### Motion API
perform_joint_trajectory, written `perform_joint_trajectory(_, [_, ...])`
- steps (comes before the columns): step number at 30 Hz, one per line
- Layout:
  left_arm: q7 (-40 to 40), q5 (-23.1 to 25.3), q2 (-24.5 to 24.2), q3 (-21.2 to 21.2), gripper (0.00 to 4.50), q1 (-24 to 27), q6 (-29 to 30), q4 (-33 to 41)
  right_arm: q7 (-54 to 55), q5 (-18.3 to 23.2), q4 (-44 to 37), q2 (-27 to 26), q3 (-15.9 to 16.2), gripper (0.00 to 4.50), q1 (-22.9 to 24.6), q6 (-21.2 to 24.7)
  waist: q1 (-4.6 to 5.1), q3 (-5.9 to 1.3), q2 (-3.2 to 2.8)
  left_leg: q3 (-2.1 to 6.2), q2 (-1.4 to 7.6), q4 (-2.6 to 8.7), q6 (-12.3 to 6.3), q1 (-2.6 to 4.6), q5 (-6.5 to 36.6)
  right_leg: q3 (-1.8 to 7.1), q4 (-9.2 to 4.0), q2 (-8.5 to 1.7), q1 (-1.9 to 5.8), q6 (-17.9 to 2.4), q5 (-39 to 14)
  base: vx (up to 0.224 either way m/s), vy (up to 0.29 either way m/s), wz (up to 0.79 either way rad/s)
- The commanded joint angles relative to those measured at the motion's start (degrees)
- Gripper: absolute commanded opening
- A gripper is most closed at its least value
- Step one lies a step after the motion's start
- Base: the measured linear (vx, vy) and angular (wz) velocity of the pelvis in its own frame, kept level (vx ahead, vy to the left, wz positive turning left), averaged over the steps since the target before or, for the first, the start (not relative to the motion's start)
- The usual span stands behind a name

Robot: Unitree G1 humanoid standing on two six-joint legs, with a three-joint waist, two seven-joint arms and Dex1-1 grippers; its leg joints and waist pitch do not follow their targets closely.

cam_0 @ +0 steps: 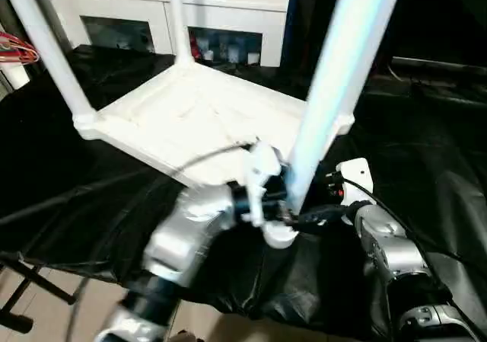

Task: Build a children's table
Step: Rotate table base

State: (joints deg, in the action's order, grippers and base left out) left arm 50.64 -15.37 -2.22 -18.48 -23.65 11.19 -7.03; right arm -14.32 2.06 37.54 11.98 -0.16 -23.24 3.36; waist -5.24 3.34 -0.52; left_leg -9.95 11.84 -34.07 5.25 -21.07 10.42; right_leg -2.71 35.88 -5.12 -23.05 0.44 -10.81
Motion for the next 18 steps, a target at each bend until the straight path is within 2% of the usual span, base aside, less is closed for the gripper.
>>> perform_joint_trajectory(1, [-1.7,1.1,2.5,-1.6,4.44,-2.4,-1.6,-2.0,-3.4,0.5,-0.6,-0.9,1.0,3.13,0.2,-1.4,-0.58,-4.11,-0.05,-0.10,0.35,3.78,-1.19,0.02,10.7,1.65,-4.37,-2.05,3.17,-11.4,-8.1,0.000,0.000,0.00])
perform_joint_trajectory(2, [-1.7,1.1,2.5,-1.6,4.44,-2.4,-1.6,-2.0,-3.4,0.5,-0.6,-0.9,1.0,3.13,0.2,-1.4,-0.56,-4.10,0.15,-0.18,0.36,3.71,-1.41,0.08,11.4,1.67,-4.51,-2.05,3.16,-11.6,-8.3,0.000,0.000,0.00])
perform_joint_trajectory(5, [-4.6,3.3,4.9,-2.9,4.44,-3.1,-4.1,-4.5,-4.9,0.9,-1.2,-1.5,1.6,3.13,0.7,-1.7,-0.56,-4.14,0.21,0.03,0.33,3.78,-1.86,-0.24,11.1,1.57,-4.46,-2.14,3.50,-11.8,-8.0,0.000,0.000,0.00])
perform_joint_trajectory(9, [-6.5,4.9,6.3,-2.9,4.44,-4.1,-4.8,-6.8,-4.9,1.0,-0.6,-1.8,1.6,3.13,0.4,-2.1,-0.52,-4.13,-0.08,0.02,0.42,3.77,-1.97,-0.04,11.6,1.58,-4.60,-2.11,3.30,-12.1,-8.4,0.000,0.000,0.00])
perform_joint_trajectory(11, [-6.5,5.3,6.6,-2.8,4.44,-4.4,-5.5,-7.7,-4.6,0.9,-0.1,-1.8,1.4,3.13,0.2,-2.3,-0.50,-4.08,0.06,0.05,0.39,3.84,-2.04,-0.08,12.0,1.55,-4.70,-2.15,3.30,-12.2,-9.0,0.000,0.000,0.00])
perform_joint_trajectory(12, [-6.5,5.4,6.9,-2.8,4.44,-4.7,-6.0,-8.4,-4.7,0.9,0.1,-1.7,1.2,3.13,0.0,-2.4,-0.55,-4.11,0.31,0.02,0.40,3.81,-2.17,-0.08,12.0,1.57,-4.74,-2.19,3.31,-12.1,-9.2,0.000,0.000,0.00])
perform_joint_trajectory(18, [-7.7,6.2,10.2,-2.8,4.44,-7.3,-8.6,-12.6,-6.6,1.0,0.4,-1.6,1.0,3.13,-0.2,-2.7,-0.70,-4.09,0.13,-0.02,0.41,3.76,-2.64,-0.03,11.9,1.59,-4.81,-2.18,3.23,-12.4,-9.0,0.000,0.000,0.00])
